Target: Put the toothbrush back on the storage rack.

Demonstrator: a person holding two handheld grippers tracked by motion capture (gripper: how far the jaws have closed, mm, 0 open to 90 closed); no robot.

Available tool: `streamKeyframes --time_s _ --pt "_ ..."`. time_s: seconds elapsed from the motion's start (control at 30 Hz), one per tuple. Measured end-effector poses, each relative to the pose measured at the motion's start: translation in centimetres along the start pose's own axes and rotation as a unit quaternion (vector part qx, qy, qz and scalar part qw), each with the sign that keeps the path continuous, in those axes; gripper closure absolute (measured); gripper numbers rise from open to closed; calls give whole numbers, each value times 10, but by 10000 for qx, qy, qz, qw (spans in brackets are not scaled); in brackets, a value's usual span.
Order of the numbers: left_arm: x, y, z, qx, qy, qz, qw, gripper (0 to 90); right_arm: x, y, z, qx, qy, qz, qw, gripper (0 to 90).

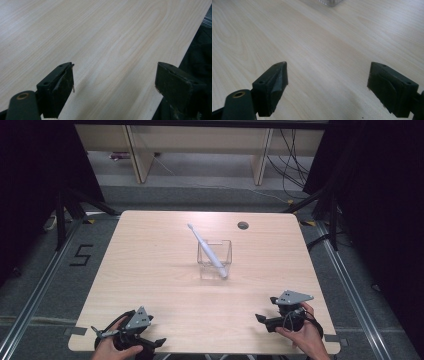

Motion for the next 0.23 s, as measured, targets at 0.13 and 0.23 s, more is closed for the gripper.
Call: streamKeyframes --time_s 0.13,0.23 --pt "0 0 0 14 -2 2 10000 148 0 0 0 -64 -17 16 10000 171" --pt "0 0 0 3 -2 3 10000 148 1 0 0 -46 2 14 10000 171"
Point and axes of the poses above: each handheld gripper's, and its own axes: y roughly backward along the jaws, x roughly out of its underside, z roughly to its left, the point moved 6 cm from there along -y, roughly forward along the jaws, and after that the axes turned 9 degrees about -y, right-handed, at the moved point
